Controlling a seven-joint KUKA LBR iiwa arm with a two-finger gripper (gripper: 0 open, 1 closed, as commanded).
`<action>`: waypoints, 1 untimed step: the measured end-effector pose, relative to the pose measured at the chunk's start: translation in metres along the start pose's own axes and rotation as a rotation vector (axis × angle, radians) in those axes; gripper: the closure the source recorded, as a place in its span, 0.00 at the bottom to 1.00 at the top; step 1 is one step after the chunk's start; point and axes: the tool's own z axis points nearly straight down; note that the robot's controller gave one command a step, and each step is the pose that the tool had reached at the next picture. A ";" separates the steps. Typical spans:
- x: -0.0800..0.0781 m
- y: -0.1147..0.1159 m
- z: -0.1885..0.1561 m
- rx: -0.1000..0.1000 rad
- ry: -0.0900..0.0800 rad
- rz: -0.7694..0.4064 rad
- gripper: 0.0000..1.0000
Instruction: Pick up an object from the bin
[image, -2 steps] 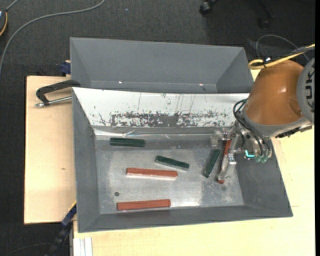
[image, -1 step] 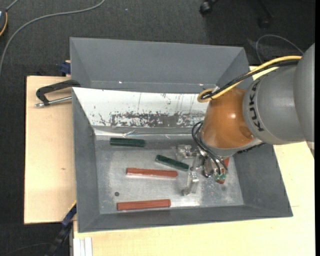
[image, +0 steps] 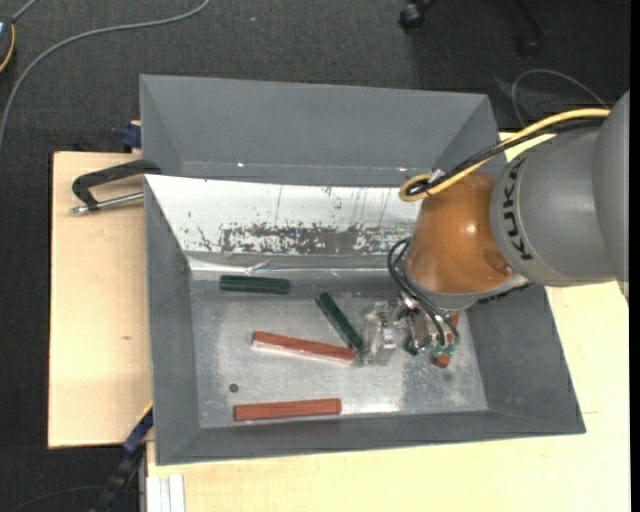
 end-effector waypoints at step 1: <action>0.000 0.000 0.000 0.000 0.000 0.000 0.00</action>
Offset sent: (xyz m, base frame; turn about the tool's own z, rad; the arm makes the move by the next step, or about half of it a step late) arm 0.0000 0.0000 0.0000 0.0000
